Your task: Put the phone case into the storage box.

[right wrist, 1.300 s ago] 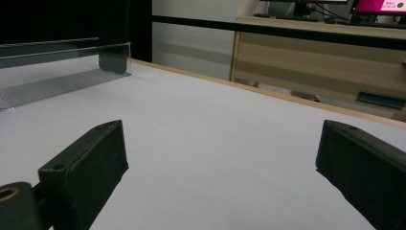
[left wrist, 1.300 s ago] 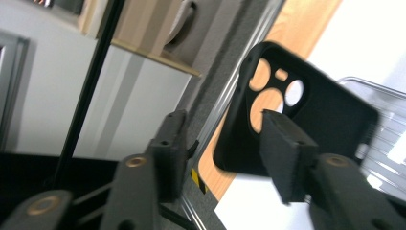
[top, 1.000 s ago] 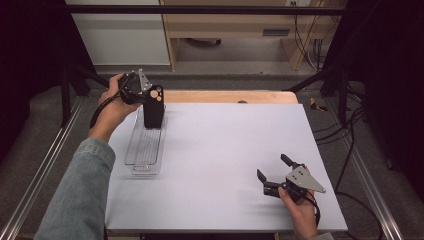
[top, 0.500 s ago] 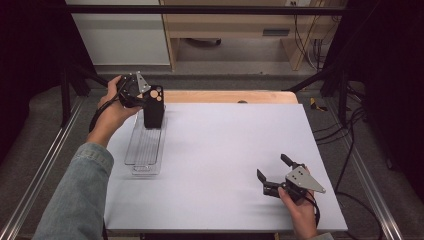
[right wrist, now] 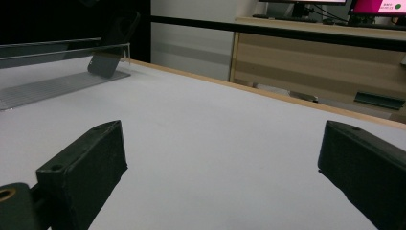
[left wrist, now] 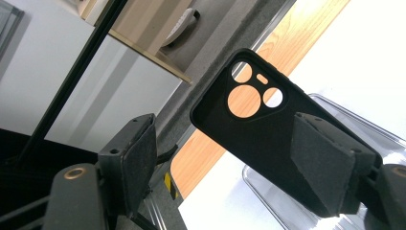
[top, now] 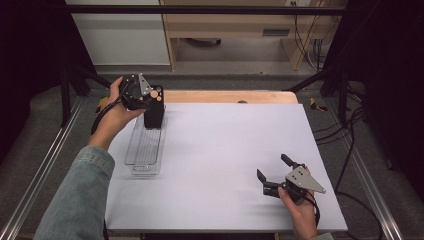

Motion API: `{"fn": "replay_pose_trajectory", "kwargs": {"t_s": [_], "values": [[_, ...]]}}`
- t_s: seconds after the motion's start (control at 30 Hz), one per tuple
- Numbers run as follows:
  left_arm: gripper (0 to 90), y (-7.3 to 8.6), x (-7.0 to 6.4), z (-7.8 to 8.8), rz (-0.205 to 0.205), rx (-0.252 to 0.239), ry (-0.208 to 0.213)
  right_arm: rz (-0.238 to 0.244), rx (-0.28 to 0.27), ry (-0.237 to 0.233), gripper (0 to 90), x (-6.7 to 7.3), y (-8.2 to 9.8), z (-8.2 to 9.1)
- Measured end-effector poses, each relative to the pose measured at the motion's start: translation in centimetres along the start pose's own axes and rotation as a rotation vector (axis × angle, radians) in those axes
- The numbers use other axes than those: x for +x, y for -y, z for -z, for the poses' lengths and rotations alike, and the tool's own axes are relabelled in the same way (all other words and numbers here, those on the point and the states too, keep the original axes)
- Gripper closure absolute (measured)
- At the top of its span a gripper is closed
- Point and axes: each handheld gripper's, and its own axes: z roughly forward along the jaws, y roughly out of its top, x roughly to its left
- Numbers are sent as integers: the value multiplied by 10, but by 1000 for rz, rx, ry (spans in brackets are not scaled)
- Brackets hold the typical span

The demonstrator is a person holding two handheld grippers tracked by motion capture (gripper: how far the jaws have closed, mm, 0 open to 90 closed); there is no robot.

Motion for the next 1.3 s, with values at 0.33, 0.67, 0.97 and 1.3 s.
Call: {"fn": "replay_pose_trajectory", "kwargs": {"t_s": [0.33, 0.67, 0.97, 1.3], "values": [[181, 2, -9, 3, 23, -14, 12, 4, 2, -1, 30, 1, 0, 0], [135, 4, -16, 2, 51, -8, 35, 6, 3, -2, 30, 2, 0, 0], [126, 3, -18, 3, 54, -24, 36, 8, 2, 0, 29, 2, 0, 0], [127, 5, -20, 5, 72, -31, 33, 7, 1, 3, 29, 1, 0, 0]]}}
